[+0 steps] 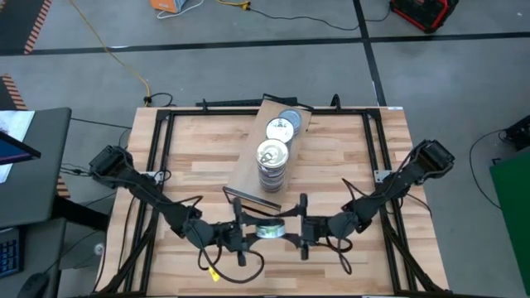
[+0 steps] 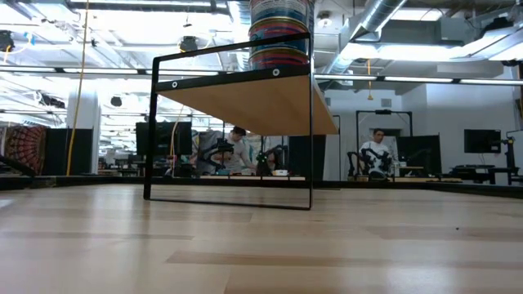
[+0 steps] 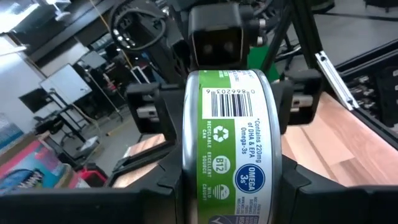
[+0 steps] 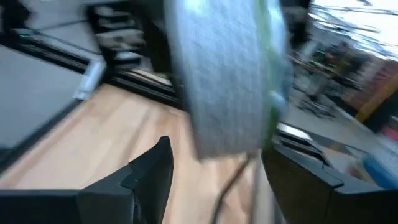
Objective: Stack canned seafood by type on shelf
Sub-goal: Stack the green white tuna can on top of the green white tuna can on the shelf
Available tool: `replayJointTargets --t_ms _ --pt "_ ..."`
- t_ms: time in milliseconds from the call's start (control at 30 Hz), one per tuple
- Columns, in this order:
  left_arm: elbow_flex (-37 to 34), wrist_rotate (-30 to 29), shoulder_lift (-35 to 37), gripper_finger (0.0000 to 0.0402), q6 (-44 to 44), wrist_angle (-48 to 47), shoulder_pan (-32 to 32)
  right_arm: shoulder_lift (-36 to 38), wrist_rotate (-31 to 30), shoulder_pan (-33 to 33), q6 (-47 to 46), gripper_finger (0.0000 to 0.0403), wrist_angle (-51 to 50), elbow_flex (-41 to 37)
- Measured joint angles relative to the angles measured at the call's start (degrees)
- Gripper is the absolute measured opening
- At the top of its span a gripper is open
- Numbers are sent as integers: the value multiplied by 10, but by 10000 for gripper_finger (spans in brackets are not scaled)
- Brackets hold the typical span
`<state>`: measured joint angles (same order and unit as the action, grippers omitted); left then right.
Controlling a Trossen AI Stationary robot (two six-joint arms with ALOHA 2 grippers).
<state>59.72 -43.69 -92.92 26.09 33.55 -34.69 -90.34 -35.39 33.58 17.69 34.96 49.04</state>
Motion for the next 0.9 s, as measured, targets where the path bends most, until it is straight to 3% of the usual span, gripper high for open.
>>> replayJointTargets --t_ms 100,300,567,767,900 --pt "0 3 0 127 -16 -12 5 0 28 0 21 276 24 0" --pt "0 21 0 128 -41 -25 11 2 28 3 53 265 51 0" --pt "0 22 0 133 -47 -36 10 2 25 0 53 162 43 0" --pt "0 24 0 134 -48 -39 11 8 24 3 48 163 36 0" --pt "0 26 0 148 -46 -39 10 45 20 14 19 163 -34 0"
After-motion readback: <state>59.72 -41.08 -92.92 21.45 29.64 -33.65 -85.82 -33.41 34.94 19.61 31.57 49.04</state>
